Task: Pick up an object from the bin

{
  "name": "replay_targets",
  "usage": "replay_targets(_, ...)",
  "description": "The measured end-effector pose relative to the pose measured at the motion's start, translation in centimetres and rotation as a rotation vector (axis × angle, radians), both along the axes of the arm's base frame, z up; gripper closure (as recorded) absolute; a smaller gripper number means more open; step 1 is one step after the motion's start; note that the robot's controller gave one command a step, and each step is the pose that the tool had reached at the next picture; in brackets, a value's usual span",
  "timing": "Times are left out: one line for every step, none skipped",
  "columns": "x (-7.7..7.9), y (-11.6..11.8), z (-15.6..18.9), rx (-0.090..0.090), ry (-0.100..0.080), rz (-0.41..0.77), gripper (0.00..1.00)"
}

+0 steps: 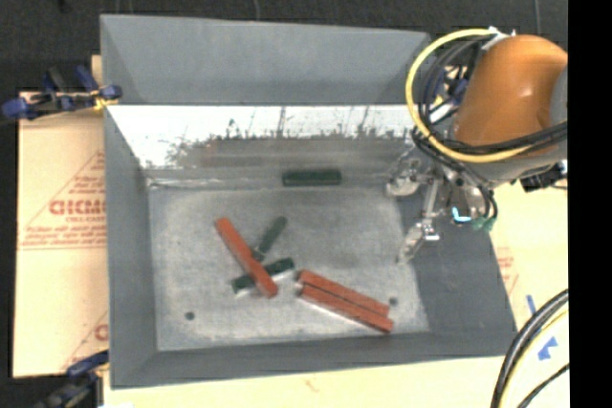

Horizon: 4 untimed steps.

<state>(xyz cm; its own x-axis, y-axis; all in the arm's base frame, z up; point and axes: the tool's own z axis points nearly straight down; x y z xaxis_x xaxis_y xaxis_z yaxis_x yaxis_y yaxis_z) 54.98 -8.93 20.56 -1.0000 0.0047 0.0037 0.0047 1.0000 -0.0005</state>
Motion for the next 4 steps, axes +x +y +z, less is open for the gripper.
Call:
replay_targets(0.1, 0.0, 0.5, -0.001, -0.008, 0.002, 0.0)
replay_targets(-3.4, 0.6, -4.9, -0.001, -0.012, 0.038, 0.0)
replay_targets(-3.5, 4.0, -6.9, 0.001, -0.002, 0.001, 0.0)
replay_targets(-5.0, 5.9, -12.7, 0.0, -0.003, 0.105, 1.0)
